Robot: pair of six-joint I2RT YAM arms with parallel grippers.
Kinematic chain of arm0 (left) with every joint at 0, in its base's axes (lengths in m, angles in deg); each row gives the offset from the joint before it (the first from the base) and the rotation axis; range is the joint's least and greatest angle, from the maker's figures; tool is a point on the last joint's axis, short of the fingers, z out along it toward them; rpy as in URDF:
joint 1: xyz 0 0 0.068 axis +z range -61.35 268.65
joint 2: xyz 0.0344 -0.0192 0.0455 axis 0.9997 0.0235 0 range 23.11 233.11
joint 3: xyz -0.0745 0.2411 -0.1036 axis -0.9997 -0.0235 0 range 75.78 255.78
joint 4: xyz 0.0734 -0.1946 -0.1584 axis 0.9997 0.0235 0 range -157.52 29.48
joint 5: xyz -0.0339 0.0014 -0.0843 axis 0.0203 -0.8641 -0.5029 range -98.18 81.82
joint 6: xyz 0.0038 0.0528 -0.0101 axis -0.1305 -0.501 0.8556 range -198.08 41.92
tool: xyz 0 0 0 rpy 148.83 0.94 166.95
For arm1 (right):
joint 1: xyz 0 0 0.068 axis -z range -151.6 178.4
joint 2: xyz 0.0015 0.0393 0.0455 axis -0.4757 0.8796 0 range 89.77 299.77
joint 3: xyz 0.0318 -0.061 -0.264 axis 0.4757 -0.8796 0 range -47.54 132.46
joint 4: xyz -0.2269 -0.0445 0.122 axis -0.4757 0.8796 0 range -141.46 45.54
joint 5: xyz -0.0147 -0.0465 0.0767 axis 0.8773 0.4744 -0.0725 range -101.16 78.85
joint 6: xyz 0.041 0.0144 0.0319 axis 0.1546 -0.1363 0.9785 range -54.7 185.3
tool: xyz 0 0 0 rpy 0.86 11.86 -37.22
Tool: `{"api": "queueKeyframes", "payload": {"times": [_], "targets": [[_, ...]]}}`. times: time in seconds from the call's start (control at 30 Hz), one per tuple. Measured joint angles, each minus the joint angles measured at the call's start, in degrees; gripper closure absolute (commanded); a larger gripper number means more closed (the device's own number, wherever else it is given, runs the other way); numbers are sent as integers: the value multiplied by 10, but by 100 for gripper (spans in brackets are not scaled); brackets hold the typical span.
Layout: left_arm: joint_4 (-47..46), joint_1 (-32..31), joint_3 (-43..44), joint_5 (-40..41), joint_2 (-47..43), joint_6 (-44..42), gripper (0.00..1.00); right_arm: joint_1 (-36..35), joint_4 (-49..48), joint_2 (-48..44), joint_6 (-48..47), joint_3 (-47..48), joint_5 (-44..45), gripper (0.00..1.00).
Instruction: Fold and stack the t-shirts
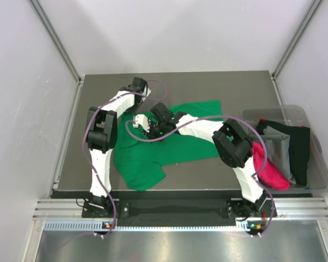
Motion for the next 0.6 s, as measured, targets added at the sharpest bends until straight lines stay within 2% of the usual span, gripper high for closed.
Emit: {"api": "queueKeyframes", "payload": {"times": [0.17, 0.2, 0.23, 0.27, 0.43, 0.6], "targets": [[6, 0, 5, 4, 7, -2, 78, 0, 0, 0, 0, 0, 0, 100], [9, 0, 9, 5, 9, -2, 81, 0, 0, 0, 0, 0, 0, 100], [10, 0, 14, 7, 12, -3, 96, 0, 0, 0, 0, 0, 0, 100], [11, 0, 20, 8, 15, -1, 100, 0, 0, 0, 0, 0, 0, 100], [32, 7, 57, -1, 28, 13, 100, 0, 0, 0, 0, 0, 0, 100], [84, 50, 143, -73, 54, 70, 100, 0, 0, 0, 0, -1, 0, 100]]}}
